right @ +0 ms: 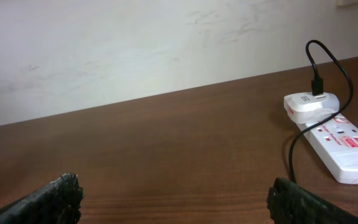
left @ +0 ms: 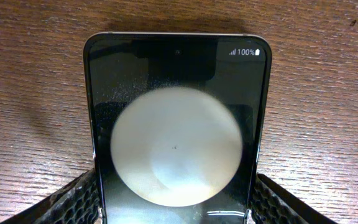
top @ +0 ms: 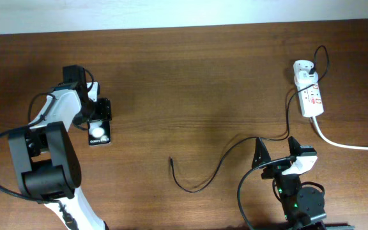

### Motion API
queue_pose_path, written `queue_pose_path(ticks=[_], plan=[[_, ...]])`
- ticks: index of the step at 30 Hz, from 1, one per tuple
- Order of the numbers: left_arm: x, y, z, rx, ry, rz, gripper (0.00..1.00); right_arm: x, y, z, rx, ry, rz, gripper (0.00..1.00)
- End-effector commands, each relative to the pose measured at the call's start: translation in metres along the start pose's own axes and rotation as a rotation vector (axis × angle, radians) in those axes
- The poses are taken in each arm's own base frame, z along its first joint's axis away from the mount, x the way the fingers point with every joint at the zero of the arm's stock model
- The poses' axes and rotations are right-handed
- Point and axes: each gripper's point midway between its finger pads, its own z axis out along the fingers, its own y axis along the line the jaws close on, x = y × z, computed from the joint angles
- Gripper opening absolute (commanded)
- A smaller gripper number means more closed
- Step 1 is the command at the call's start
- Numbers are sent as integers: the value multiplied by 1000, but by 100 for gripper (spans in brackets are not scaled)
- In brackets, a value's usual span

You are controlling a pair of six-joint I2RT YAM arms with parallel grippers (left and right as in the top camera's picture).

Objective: Plug charger to phone and switch on socket
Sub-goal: 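Close the left gripper on the phone's bottom edge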

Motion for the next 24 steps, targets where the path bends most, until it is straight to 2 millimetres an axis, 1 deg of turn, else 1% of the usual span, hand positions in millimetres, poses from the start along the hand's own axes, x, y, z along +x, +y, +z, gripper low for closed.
queue_pose_path(ticks=[1,2,3,4,5,6,9,11,15,18,19,21,24], plan=[[15,-3,11,13,44,-10,49,3,-1,0,1,5,5,99],[15,-3,11,14,44,-10,61,3,-1,0,1,5,5,99],[15,-3,11,13,44,-10,77,3,-1,0,1,5,4,99],[15,-3,11,14,44,-10,82,3,-1,0,1,5,5,99],[15,-3,11,14,44,-10,94,3,-1,0,1,5,5,99],[15,-3,11,14,45,-10,99,3,-1,0,1,5,4,99],[16,-3,11,14,48,-10,99,3,-1,0,1,5,4,99],[21,-3,10,15,68,-11,97,3,-1,0,1,5,4,99],[28,-3,10,16,97,-12,96,3,-1,0,1,5,5,99],[28,-3,10,16,98,-12,97,3,-1,0,1,5,5,99],[27,-3,10,16,94,-12,99,3,-1,0,1,5,5,99],[23,-3,10,13,77,-11,99,3,-1,0,1,5,4,99],[26,6,10,-38,89,-10,99,3,-1,0,1,5,4,99]])
